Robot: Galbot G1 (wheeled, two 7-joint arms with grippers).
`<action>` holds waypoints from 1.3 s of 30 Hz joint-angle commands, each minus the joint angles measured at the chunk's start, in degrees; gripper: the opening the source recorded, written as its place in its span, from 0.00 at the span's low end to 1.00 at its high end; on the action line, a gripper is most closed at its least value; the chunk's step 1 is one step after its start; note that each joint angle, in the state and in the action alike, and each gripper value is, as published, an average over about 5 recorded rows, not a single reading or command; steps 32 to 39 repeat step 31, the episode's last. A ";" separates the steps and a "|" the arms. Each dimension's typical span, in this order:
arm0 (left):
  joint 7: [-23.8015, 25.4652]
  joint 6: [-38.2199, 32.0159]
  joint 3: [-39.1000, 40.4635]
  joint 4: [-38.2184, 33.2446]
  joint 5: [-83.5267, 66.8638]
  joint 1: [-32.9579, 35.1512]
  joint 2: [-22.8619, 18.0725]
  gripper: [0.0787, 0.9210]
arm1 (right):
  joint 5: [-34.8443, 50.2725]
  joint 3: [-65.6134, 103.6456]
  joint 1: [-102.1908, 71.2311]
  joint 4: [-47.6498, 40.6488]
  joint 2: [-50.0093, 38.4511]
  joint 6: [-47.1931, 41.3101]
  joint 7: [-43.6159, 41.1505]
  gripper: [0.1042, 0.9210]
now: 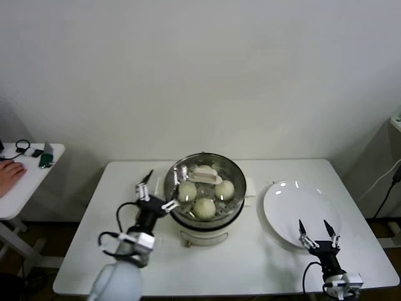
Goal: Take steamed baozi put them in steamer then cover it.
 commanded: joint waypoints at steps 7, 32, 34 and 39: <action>2.78 -24.91 -19.74 20.67 -37.97 10.94 1.23 0.88 | -0.33 -0.44 0.59 -1.30 0.72 2.20 -0.21 0.88; 4.13 -26.89 -16.70 21.90 -36.91 11.29 -0.45 0.88 | -0.19 -0.93 0.36 -1.32 0.82 2.20 -0.32 0.88; 4.13 -26.89 -16.70 21.90 -36.91 11.29 -0.45 0.88 | -0.19 -0.93 0.36 -1.32 0.82 2.20 -0.32 0.88; 4.13 -26.89 -16.70 21.90 -36.91 11.29 -0.45 0.88 | -0.19 -0.93 0.36 -1.32 0.82 2.20 -0.32 0.88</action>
